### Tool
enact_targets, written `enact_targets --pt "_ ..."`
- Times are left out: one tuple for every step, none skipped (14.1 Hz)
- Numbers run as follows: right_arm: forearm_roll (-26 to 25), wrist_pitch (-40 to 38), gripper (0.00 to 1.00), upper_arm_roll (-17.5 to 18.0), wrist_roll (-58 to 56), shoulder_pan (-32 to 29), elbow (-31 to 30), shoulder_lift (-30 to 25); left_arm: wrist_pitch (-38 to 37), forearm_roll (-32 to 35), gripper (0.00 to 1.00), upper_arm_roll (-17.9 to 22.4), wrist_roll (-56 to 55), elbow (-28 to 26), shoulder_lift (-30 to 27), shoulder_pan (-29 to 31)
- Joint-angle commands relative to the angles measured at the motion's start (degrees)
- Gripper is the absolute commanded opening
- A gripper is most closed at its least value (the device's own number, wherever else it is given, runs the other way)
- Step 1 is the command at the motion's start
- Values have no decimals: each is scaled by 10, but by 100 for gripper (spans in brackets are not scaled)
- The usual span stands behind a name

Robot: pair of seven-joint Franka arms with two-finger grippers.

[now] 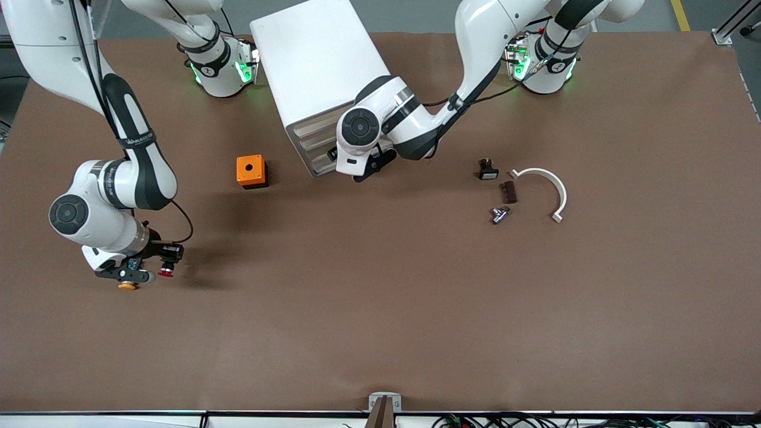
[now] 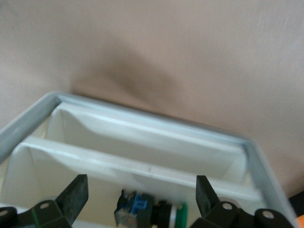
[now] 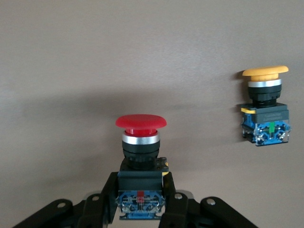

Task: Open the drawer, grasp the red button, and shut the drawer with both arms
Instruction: 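Carry the red button beside the yellow button with the right gripper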

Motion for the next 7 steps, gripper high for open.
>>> enact_targets --pt "-12 36 0 12 -15 -27 1 20 -20 26 100 7 2 -1 -29 87" --pt "-12 51 0 12 -27 -31 2 29 -36 62 100 6 6 4 -39 114" --pt "-12 66 0 12 -30 -33 6 40 -48 101 100 6 6 7 -53 139" --pt "-12 71 0 12 -32 -37 13 51 -57 123 100 7 7 7 -70 173" --pt "-12 71 0 12 -37 -38 20 58 -66 139 100 7 11 7 -85 197" --pt "-12 71 0 12 -38 -39 23 63 -70 160 100 6 27 7 -99 225" --pt "-12 71 0 12 -38 -39 25 65 -83 172 100 6 53 7 -115 249"
